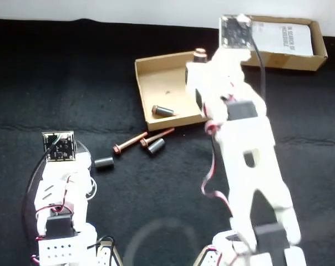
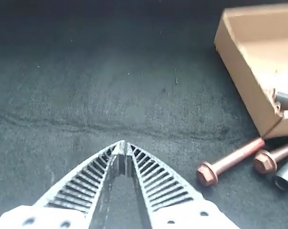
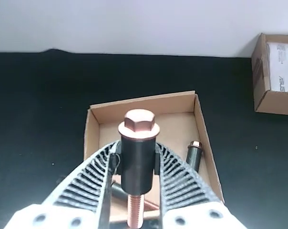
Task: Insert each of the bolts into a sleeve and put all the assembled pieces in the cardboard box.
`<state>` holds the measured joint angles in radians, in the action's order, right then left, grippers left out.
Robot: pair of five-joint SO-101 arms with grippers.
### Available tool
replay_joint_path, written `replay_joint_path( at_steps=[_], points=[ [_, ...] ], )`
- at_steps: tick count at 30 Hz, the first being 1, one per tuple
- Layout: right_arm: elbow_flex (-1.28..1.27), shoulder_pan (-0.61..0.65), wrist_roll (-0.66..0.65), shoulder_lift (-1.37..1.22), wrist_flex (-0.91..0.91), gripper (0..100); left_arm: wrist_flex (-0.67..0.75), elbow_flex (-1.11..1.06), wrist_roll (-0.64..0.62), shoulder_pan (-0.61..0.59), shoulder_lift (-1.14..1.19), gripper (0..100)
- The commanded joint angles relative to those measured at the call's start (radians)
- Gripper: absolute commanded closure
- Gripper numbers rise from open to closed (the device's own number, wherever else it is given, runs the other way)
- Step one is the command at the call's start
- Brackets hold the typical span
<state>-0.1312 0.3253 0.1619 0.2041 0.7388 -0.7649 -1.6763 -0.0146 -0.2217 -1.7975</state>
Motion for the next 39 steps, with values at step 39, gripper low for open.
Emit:
replay_joint_path(
  at_steps=[39],
  points=[
    [1.882,0.013,-0.247,-1.245,1.029,79.6,-0.126,-0.019,0.006,-0.012,0.001,96]
  ],
)
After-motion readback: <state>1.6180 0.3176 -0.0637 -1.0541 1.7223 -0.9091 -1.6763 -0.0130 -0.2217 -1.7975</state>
